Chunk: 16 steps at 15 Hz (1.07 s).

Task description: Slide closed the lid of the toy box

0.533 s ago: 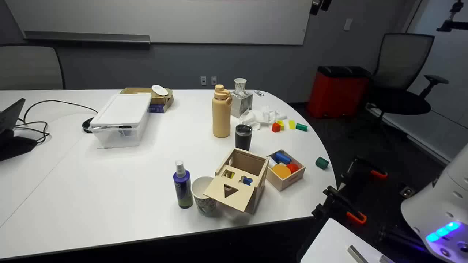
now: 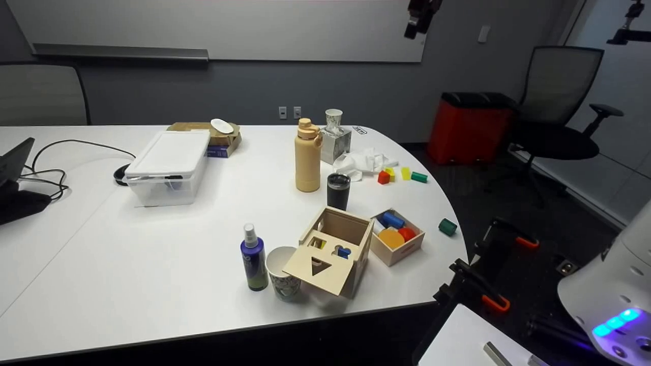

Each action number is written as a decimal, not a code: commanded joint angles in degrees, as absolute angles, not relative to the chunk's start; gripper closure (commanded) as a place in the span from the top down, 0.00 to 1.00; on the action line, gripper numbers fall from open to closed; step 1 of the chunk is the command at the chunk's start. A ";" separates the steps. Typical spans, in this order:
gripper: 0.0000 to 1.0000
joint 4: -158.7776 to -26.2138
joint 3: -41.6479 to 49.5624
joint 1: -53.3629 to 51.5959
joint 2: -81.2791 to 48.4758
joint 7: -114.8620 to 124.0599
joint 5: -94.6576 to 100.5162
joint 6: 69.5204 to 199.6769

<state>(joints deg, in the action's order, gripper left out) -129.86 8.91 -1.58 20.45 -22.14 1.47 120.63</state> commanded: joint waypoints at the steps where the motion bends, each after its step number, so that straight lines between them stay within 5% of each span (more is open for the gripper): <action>1: 1.00 -128.56 4.26 -6.28 12.80 -23.47 -3.35 119.29; 9: 1.00 -128.03 -10.40 -13.21 -5.09 -20.11 -0.70 116.84; 16: 1.00 -128.76 -14.58 -15.97 -15.43 -16.26 9.13 118.24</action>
<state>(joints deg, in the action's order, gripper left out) -129.68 -13.82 -14.85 -11.83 -18.41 5.27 119.26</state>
